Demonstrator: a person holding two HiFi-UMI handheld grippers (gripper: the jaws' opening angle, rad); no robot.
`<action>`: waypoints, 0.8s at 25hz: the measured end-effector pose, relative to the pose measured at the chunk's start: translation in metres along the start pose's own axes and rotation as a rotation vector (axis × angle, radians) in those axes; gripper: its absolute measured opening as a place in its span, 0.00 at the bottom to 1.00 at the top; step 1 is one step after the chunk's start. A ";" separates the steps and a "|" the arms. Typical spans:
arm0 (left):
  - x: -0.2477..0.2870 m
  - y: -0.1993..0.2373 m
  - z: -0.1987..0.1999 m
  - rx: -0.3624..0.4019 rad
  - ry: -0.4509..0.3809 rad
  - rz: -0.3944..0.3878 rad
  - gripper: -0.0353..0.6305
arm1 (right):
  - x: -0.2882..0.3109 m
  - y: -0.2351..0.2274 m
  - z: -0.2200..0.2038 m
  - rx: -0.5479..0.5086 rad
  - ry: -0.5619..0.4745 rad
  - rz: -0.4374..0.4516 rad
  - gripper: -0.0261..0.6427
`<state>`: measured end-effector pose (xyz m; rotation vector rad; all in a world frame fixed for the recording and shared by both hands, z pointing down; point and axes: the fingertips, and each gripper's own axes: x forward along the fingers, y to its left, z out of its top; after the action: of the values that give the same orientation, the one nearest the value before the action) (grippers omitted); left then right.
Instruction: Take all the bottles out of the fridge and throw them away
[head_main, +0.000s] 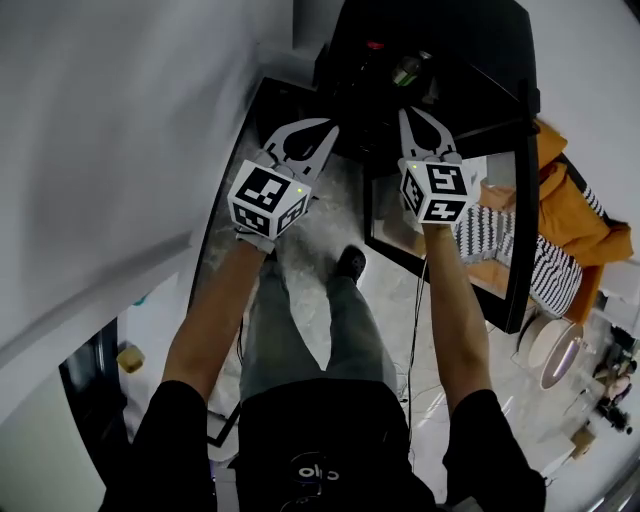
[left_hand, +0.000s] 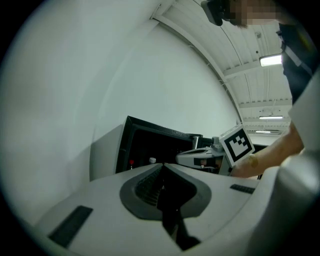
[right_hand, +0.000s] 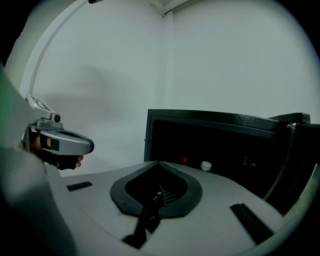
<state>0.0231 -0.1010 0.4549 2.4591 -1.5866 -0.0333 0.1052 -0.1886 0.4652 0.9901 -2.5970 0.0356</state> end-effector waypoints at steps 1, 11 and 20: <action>0.006 0.000 -0.004 0.005 -0.004 0.003 0.06 | 0.006 -0.002 -0.006 -0.005 -0.003 0.001 0.05; 0.026 0.033 -0.058 0.022 -0.019 0.091 0.06 | 0.063 -0.001 -0.063 -0.033 -0.034 0.034 0.05; 0.039 0.055 -0.095 0.026 -0.050 0.141 0.06 | 0.097 -0.010 -0.104 -0.017 -0.067 0.038 0.05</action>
<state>0.0026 -0.1424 0.5619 2.3764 -1.7890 -0.0527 0.0784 -0.2426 0.5938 0.9515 -2.6721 -0.0100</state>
